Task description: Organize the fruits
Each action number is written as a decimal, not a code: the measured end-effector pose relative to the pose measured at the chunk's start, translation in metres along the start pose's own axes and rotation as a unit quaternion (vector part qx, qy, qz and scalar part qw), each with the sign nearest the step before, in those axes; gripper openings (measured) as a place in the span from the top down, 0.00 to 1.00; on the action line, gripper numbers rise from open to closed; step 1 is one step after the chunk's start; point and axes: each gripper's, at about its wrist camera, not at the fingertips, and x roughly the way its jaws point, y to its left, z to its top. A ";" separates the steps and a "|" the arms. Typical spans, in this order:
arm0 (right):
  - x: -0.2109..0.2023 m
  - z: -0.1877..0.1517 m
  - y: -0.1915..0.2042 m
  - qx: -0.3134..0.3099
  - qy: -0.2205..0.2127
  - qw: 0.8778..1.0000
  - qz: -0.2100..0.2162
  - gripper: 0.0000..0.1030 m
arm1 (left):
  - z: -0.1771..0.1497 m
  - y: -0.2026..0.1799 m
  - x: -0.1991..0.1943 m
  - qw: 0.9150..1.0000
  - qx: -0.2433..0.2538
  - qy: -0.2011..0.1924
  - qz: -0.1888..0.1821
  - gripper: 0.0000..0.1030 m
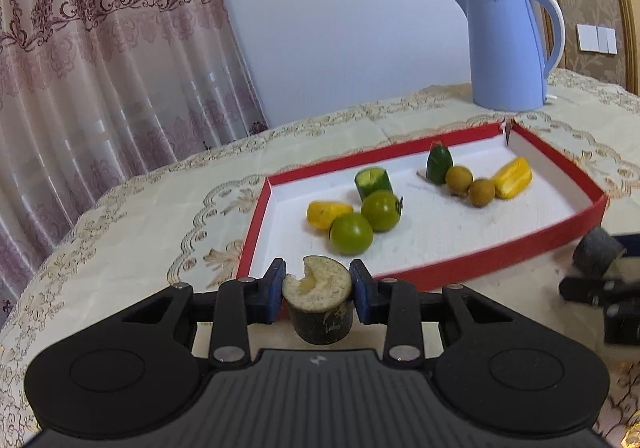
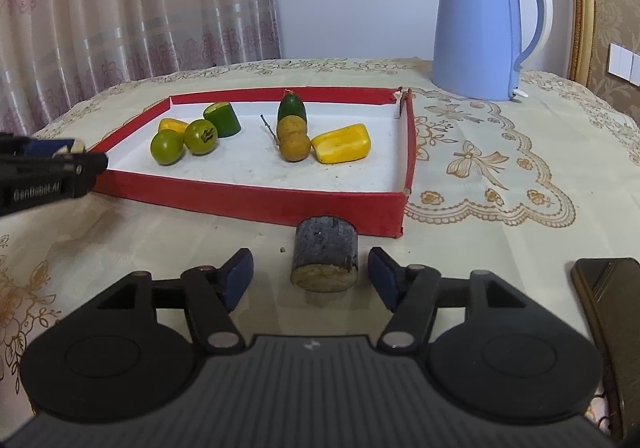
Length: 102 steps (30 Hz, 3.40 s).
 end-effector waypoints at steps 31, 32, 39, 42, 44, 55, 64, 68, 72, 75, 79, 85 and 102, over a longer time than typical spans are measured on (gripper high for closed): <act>-0.001 0.000 -0.014 0.038 0.008 0.999 0.019 0.00 | 0.079 -0.019 0.044 0.998 -0.026 -0.017 -0.048 0.67; -0.001 -0.001 -0.015 0.040 0.007 0.999 0.021 0.00 | 0.078 -0.024 0.048 0.998 -0.023 -0.014 -0.049 0.67; 0.000 -0.001 -0.008 0.024 0.012 1.000 0.001 0.00 | 0.074 -0.055 0.077 0.999 0.008 0.011 -0.036 0.67; -0.002 -0.001 -0.011 0.034 0.006 0.999 -0.012 0.00 | 0.073 -0.061 0.086 0.999 0.009 0.023 -0.036 0.67; -0.003 -0.001 -0.015 0.047 0.002 0.999 -0.012 0.00 | 0.072 -0.063 0.089 0.999 0.009 0.028 -0.036 0.67; -0.005 0.000 -0.012 0.036 0.002 0.999 -0.038 0.08 | 0.070 -0.068 0.072 0.999 0.037 -0.002 0.009 0.21; -0.004 0.003 -0.015 0.017 0.007 0.999 -0.050 0.55 | 0.041 -0.023 0.033 0.997 -0.035 -0.002 0.065 0.09; -0.003 0.003 -0.009 -0.004 0.006 0.998 -0.058 0.70 | 0.026 -0.005 0.024 0.995 -0.073 0.008 0.063 0.09; -0.004 0.002 -0.006 -0.015 0.001 0.998 -0.058 0.70 | 0.013 0.001 0.019 0.993 -0.086 0.002 0.080 0.09; -0.010 0.003 -0.003 -0.019 -0.004 0.999 -0.049 0.70 | 0.008 0.004 0.021 0.992 -0.086 -0.003 0.091 0.09; -0.017 0.005 0.001 -0.024 -0.015 0.999 -0.039 0.70 | 0.003 0.007 0.028 0.992 -0.096 0.003 0.084 0.09; -0.020 0.007 0.003 -0.025 -0.018 0.999 -0.030 0.70 | -0.001 0.006 0.035 0.992 -0.093 0.010 0.087 0.09; -0.029 0.024 -0.002 0.001 -0.044 0.999 0.015 0.70 | -0.006 0.008 0.041 0.992 -0.102 0.018 0.077 0.07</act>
